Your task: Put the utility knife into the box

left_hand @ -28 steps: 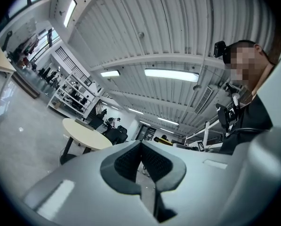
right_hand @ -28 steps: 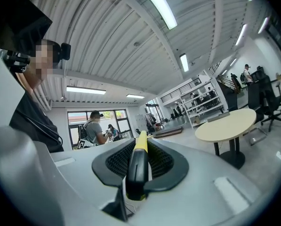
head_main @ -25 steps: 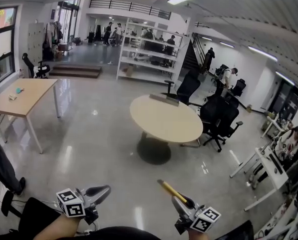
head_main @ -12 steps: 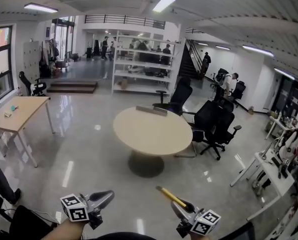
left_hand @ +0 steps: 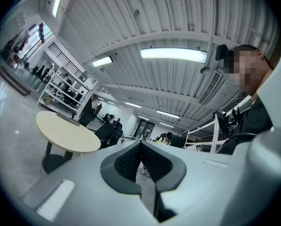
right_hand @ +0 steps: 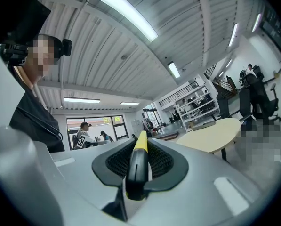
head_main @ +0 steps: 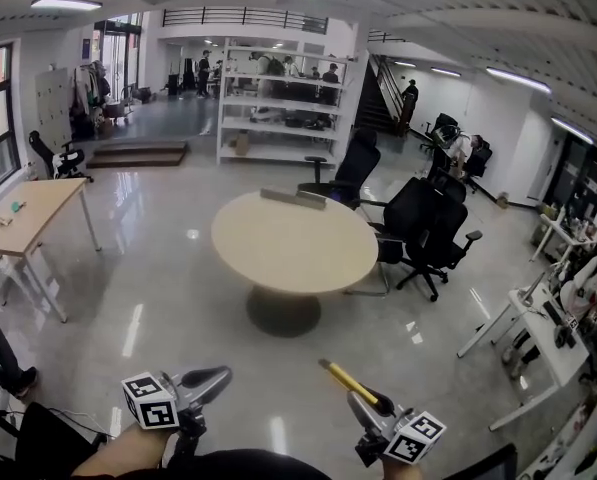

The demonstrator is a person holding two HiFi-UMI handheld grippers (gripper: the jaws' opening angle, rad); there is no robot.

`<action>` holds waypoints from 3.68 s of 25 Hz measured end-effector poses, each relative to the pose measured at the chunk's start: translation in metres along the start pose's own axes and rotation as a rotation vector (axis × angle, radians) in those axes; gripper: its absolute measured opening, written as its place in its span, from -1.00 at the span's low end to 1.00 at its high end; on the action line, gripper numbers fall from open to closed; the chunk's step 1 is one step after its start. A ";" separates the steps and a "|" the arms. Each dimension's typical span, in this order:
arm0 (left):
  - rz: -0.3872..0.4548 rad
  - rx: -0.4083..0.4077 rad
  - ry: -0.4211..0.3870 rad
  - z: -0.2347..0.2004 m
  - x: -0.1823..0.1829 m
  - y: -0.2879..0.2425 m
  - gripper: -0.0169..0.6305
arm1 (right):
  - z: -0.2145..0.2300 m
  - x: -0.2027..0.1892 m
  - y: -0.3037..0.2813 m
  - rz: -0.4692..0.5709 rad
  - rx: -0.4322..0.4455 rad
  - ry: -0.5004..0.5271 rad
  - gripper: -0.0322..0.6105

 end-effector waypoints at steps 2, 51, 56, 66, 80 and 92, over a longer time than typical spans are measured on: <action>-0.006 -0.013 0.007 -0.006 0.001 -0.009 -0.95 | 0.007 0.003 -0.002 0.001 -0.018 0.000 -0.62; 0.017 -0.004 0.027 -0.361 0.142 -0.280 -0.95 | 0.364 0.110 -0.321 -0.023 0.023 0.010 -0.62; 0.036 0.007 0.027 -0.346 0.142 -0.352 -0.95 | 0.433 0.146 -0.302 -0.015 0.061 0.010 -0.62; -0.012 0.051 0.017 -0.361 0.139 -0.430 -0.95 | 0.520 0.163 -0.296 0.007 0.078 -0.039 -0.62; -0.006 -0.081 0.164 -0.514 0.173 -0.478 -0.95 | 0.595 0.153 -0.417 -0.028 -0.038 -0.049 -0.62; -0.073 -0.172 0.172 -0.705 0.249 -0.489 -0.95 | 0.626 0.149 -0.627 -0.074 -0.113 -0.128 -0.62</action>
Point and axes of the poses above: the fingertips, and each gripper's own axes: y backward along the fingers, z to its right, x out of its top, the point moved 5 cm from there along y, backward along the fingers, and after that the axes turned 5 degrees about x, right-handed, at the moved point
